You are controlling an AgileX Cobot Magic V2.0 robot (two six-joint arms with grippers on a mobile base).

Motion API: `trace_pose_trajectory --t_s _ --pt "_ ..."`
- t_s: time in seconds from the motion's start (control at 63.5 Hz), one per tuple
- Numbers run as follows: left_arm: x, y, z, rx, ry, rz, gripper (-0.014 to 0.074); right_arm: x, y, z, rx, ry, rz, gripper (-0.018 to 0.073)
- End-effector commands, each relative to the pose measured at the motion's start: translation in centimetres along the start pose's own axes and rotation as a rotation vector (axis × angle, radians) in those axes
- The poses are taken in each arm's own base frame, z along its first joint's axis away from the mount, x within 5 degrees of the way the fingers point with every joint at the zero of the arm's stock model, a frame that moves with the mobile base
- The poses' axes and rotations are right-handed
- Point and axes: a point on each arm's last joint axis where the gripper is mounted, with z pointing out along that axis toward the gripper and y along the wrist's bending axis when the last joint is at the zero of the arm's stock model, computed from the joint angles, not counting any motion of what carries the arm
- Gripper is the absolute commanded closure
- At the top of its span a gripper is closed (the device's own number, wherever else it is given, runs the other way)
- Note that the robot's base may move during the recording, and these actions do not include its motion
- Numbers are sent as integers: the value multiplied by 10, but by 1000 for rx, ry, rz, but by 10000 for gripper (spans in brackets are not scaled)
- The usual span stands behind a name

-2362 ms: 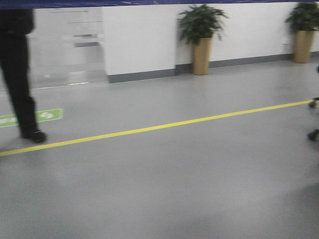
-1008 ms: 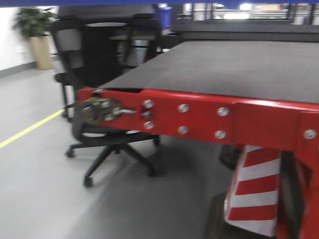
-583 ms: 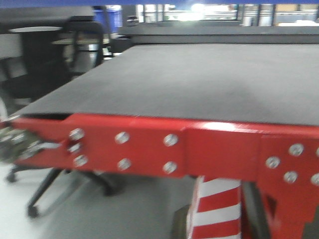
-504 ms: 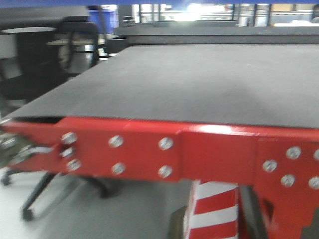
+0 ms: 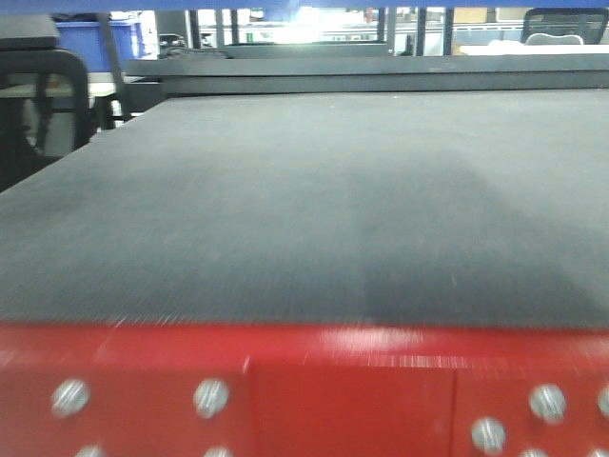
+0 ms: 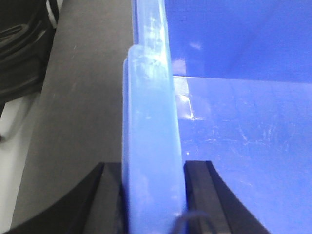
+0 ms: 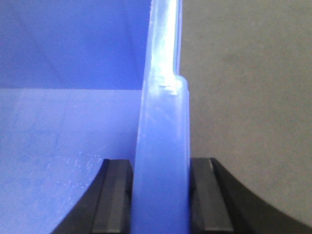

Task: Move blue bin to conveyor side
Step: 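Approach the conveyor and position the bin above the grey belt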

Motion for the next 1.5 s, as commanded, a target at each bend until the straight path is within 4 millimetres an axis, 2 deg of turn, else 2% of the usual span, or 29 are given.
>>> trace_pose_trajectory --t_s 0.0,1.48 --pt "-9 3 -14 -16 -130 20 614 -10 -4 -13 39 -135 -36 641" --pt "-10 3 -14 -14 -136 20 614 -10 -4 -13 37 -135 -36 641"
